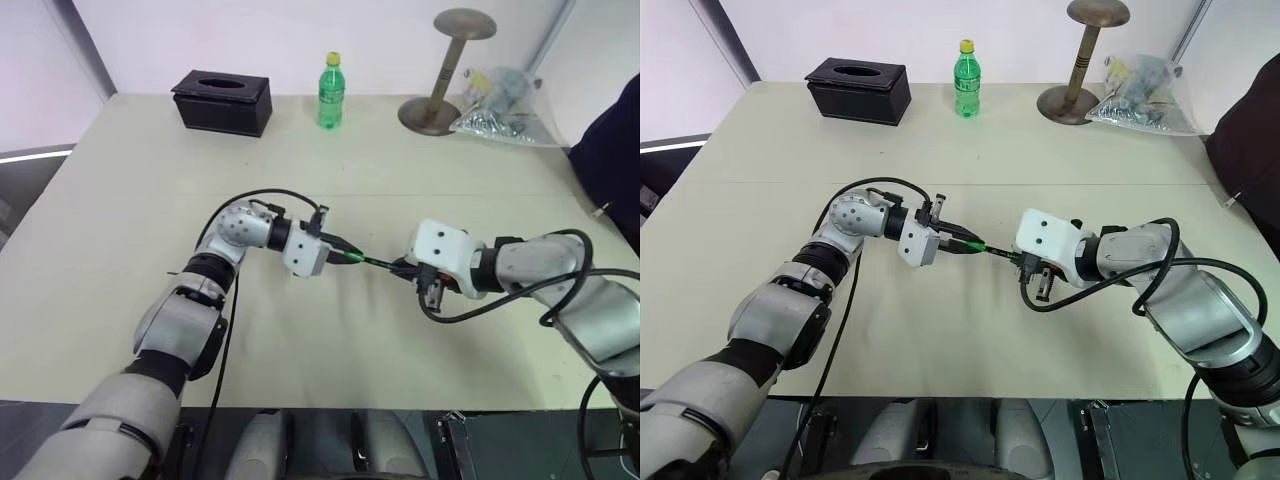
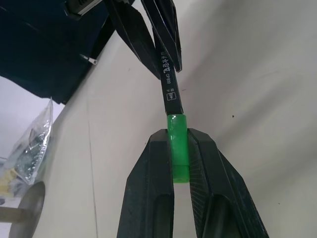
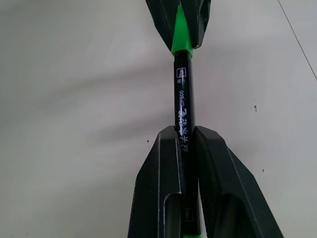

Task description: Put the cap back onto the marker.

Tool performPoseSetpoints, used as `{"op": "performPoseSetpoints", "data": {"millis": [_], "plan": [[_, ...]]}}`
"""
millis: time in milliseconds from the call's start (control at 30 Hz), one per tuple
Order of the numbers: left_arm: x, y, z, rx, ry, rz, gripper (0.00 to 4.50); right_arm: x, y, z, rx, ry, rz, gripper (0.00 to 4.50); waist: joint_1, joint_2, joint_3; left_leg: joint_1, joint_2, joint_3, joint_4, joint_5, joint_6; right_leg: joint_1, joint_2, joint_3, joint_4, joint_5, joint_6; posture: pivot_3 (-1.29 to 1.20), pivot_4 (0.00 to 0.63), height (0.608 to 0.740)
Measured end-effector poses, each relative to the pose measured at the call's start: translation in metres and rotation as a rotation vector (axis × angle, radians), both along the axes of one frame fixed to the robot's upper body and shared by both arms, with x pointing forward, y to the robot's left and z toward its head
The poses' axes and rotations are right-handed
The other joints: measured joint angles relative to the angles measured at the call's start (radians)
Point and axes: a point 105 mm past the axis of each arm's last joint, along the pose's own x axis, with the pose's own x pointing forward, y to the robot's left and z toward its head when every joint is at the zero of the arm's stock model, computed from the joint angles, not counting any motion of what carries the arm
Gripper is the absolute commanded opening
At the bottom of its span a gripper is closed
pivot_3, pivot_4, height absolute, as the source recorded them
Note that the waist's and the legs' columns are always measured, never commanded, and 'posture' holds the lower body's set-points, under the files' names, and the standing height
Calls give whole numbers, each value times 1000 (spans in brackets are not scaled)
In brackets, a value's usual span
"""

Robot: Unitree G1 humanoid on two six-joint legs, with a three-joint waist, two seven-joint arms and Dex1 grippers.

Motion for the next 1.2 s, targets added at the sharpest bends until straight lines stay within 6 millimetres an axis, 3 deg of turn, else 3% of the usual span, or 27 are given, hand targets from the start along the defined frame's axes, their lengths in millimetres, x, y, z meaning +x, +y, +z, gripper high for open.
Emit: {"op": "performPoseSetpoints", "data": {"millis": [1200], "plan": [[10,-4,1,-56,135,87,0,10,2,7,-87,-111,-9,70,0,0,0,0,0,0,0,0,0,0,0,0,0,0,0,0,150,740]]}}
